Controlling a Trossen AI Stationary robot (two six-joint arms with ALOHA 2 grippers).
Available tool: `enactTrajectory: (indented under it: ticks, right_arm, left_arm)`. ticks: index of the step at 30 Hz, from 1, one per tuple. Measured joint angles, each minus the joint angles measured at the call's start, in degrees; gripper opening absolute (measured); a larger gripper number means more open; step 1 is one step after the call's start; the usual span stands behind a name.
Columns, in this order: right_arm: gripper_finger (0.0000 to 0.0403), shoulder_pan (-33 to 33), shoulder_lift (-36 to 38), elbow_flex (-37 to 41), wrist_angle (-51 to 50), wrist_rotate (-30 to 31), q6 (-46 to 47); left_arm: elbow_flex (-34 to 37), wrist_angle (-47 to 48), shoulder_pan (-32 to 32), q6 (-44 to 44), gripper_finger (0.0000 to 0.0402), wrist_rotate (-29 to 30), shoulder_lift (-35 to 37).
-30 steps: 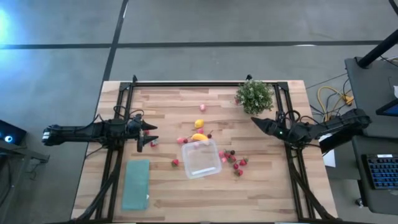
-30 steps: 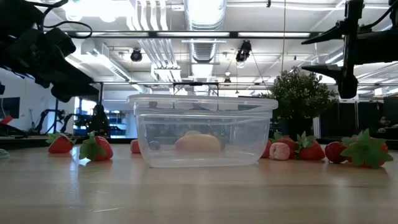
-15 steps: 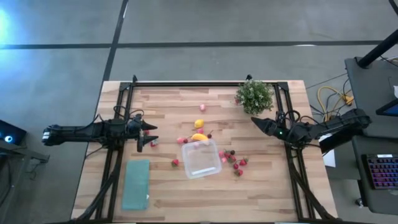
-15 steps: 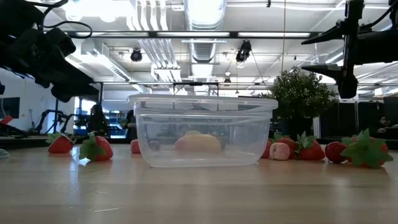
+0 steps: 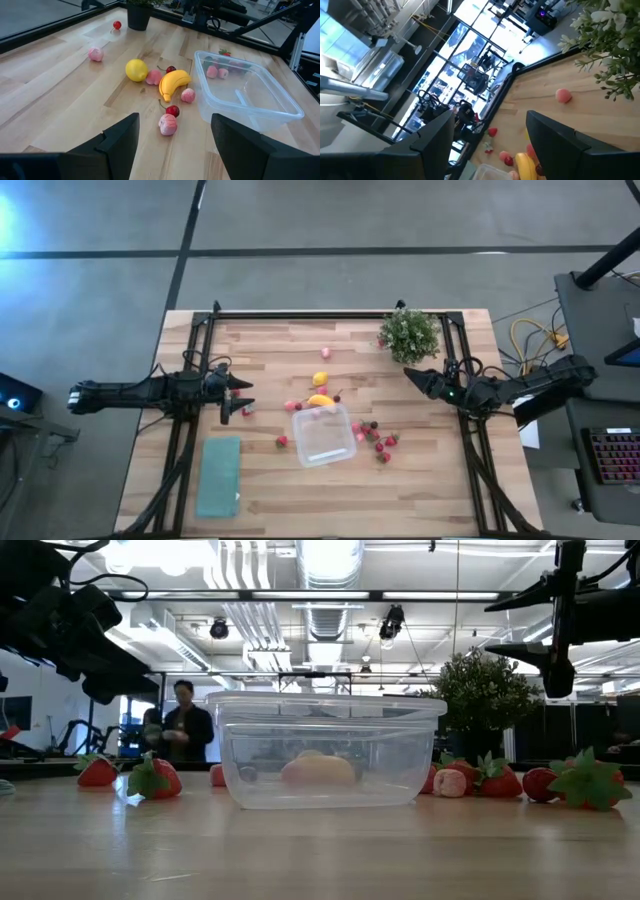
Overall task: Pick and placing Produce into tupperware
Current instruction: Put the red strawberry into the transparent bin
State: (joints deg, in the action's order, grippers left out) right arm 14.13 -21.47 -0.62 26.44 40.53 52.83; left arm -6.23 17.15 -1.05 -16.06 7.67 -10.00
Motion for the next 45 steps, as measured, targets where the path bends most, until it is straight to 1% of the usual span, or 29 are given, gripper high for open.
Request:
enactTrajectory:
  ticks: [2, 7, 9, 11, 13, 14, 16, 18, 19, 21, 23, 26, 27, 31, 35, 40, 43, 45]
  right_arm:
    - [0.024, 0.0, 0.0, 0.0, 0.0, 0.0, 0.5]
    - [0.024, -0.3, 0.0, 0.0, 0.2, 1.1, 5.6]
    - [0.024, -0.3, 0.0, 0.0, 1.5, 0.5, 5.7]
    - [0.024, -0.3, 0.0, -0.1, 2.7, -4.8, 2.9]
    - [0.024, -0.3, -0.1, -1.3, 0.0, -10.8, 1.9]
    - [0.024, -0.3, -0.1, -2.5, -3.5, -13.2, 2.3]
    - [0.024, -0.3, -0.1, -6.5, -16.6, -17.8, 3.3]
    - [0.024, -0.3, -0.5, -12.1, -34.5, -21.7, 3.5]
    - [0.024, -0.3, -1.2, -14.9, -43.9, -22.7, 3.0]
    - [0.024, -0.3, -3.1, -20.1, -59.1, -23.1, 1.1]
    - [0.024, -0.3, -5.2, -24.7, -68.5, -23.1, -2.4]
    - [0.024, -0.2, -8.3, -30.4, -74.6, -23.2, -9.3]
    - [0.024, -0.2, -9.4, -31.8, -76.0, -23.9, -11.7]
    - [0.024, 0.6, -15.0, -34.9, -75.5, -27.6, -21.5]
    - [0.024, 2.0, -22.2, -35.6, -75.1, -28.0, -31.3]
    - [0.0238, 2.2, -32.0, -35.7, -71.9, -35.1, -32.7]
    - [0.0238, 2.2, -37.3, -36.9, -70.2, -35.9, -33.2]
    - [0.0238, 2.2, -40.6, -38.3, -69.7, -34.8, -33.5]
  left_arm:
    - [0.0, 0.0, 0.0, 0.0, 0.0233, 0.0, 0.0]
    - [0.0, 0.0, 0.0, 0.0, 0.0233, 0.0, 0.0]
    - [0.0, 0.0, 0.0, 0.0, 0.0233, 0.0, 0.0]
    - [0.0, 0.0, 0.0, 0.0, 0.0233, 0.0, 0.0]
    - [0.0, 0.0, 0.0, 0.0, 0.0233, 0.0, 0.0]
    - [0.0, 0.0, 0.0, 0.0, 0.0233, 0.0, 0.0]
    - [0.0, 0.0, 0.0, 0.0, 0.0233, 0.0, 0.0]
    - [0.0, 0.0, 0.0, 0.0, 0.0233, 0.0, 0.0]
    - [0.0, 0.0, 0.0, 0.0, 0.0233, 0.0, 0.0]
    - [0.0, 0.0, 0.0, 0.0, 0.0233, 0.0, 0.0]
    - [0.0, 0.0, 0.0, 0.0, 0.0233, 0.0, 0.0]
    - [0.0, 0.0, 0.0, 0.0, 0.0233, 0.0, 0.0]
    - [0.0, 0.0, 0.0, 0.0, 0.0233, 0.0, 0.0]
    - [0.0, 0.0, 0.0, 0.0, 0.0233, 0.0, 0.0]
    - [0.0, -0.2, 0.0, 0.0, 0.0233, 0.0, 0.0]
    - [0.0, -0.1, 0.0, 0.0, 0.0233, 0.0, 0.0]
    - [0.0, -0.2, 0.0, 0.0, 0.0233, 0.0, 0.0]
    - [0.0, -0.2, 0.0, 0.0, 0.0233, 0.0, 0.0]
